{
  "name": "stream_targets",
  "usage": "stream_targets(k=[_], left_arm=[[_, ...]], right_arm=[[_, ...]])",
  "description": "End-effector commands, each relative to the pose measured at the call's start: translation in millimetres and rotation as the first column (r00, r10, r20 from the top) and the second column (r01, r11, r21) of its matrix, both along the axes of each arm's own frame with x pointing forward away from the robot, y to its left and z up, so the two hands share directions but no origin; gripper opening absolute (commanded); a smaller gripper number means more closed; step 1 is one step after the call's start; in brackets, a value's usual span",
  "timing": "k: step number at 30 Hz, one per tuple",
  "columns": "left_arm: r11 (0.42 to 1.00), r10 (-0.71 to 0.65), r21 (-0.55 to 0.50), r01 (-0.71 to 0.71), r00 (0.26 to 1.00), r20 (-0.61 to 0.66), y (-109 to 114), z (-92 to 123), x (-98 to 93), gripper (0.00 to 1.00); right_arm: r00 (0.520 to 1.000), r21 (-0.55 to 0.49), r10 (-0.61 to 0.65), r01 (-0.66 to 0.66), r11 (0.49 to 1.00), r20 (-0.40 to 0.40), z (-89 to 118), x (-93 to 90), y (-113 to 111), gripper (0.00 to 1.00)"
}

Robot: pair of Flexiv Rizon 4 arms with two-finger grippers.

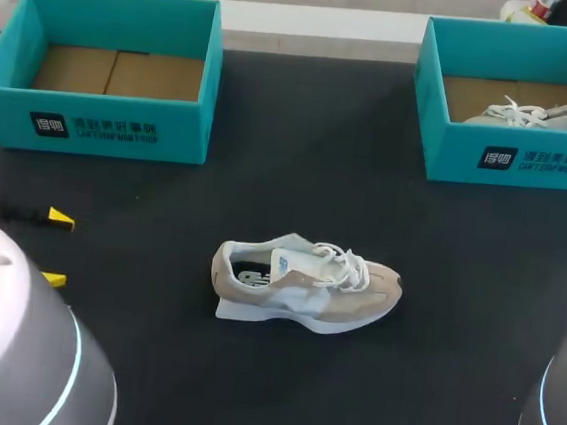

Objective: Take the shoe out of the shoebox, open the shoe tongue, remove and reinsert the insole, then place the shoe into the shoebox

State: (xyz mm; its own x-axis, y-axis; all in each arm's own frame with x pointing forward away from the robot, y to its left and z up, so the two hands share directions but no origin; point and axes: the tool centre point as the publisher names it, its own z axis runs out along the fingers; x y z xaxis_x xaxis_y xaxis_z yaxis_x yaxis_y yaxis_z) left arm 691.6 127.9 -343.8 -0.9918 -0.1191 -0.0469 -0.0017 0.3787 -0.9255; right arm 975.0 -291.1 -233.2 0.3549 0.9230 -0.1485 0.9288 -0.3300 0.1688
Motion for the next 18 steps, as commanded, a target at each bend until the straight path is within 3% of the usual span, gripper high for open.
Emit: stream_targets(k=[1, 18], left_arm=[[0.998, -0.036, 0.050, 0.037, 0.999, -0.023, 1.1, 8.4, 2.6, 1.00], [0.996, -0.050, 0.075, 0.051, 0.998, -0.024, -0.7, 8.0, 3.3, 1.00]], right_arm=[[1.000, 0.000, 0.001, -0.001, 1.000, 0.002, 0.0, -0.4, -0.3, 1.00], [1.000, 0.000, 0.001, -0.001, 1.000, 0.002, 0.0, -0.4, -0.3, 1.00]])
